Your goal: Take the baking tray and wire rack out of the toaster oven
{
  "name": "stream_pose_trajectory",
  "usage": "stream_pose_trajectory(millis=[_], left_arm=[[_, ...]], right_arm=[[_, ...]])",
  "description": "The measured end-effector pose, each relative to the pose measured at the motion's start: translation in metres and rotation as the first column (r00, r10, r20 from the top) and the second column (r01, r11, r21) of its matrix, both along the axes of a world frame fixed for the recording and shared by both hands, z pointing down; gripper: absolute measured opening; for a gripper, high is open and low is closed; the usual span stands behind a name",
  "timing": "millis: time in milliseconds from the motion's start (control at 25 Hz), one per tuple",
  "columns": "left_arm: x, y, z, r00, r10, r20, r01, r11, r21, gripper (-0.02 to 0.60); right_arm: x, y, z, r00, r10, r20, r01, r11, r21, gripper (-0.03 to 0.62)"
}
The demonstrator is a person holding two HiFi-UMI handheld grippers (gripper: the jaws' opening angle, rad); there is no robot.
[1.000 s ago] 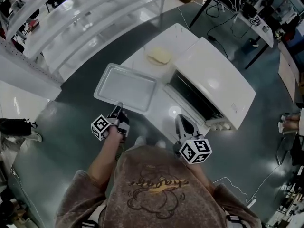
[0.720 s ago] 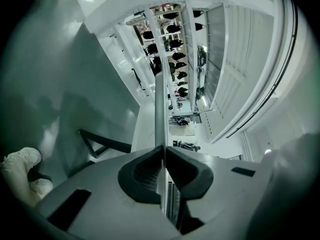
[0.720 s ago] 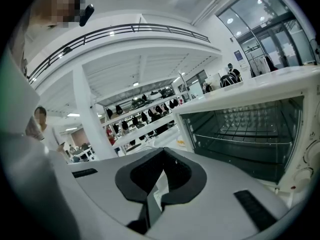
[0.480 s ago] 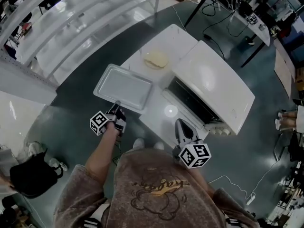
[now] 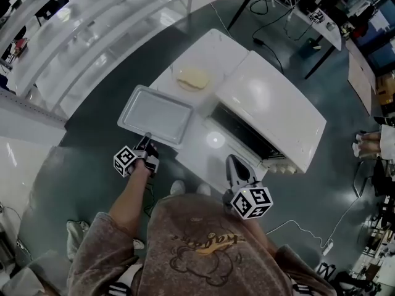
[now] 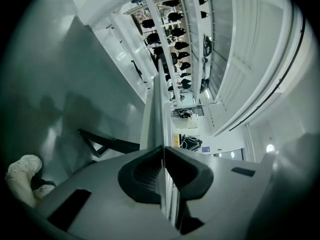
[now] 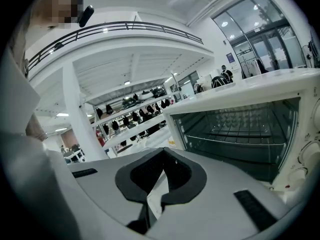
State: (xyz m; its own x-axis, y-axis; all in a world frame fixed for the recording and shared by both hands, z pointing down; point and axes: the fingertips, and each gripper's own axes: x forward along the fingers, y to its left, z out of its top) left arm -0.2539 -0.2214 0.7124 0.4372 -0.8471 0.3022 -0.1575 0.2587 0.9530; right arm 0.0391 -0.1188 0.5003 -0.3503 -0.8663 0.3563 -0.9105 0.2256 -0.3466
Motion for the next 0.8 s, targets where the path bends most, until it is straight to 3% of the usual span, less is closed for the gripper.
stream_pose_trajectory(millis=[440,680,800], left_arm=[[0.005,0.001,0.024,1.0,0.015,0.007,-0.014,0.997,-0.079,0.023],[0.007,-0.004,0.022,0.999,0.025,0.037,-0.022,0.997,-0.08,0.025],[0.01,-0.006,0.018,0.999,0.026,0.023,-0.024,0.998,-0.06,0.091]], right_arm=[[0.009,-0.003,0.002,0.999,0.036,-0.006,-0.036,0.999,-0.004,-0.002],[0.01,-0.004,0.001,0.999,0.039,-0.006,-0.039,0.999,-0.001,-0.002],[0.01,-0.004,0.001,0.999,0.042,-0.003,-0.042,0.999,0.002,-0.002]])
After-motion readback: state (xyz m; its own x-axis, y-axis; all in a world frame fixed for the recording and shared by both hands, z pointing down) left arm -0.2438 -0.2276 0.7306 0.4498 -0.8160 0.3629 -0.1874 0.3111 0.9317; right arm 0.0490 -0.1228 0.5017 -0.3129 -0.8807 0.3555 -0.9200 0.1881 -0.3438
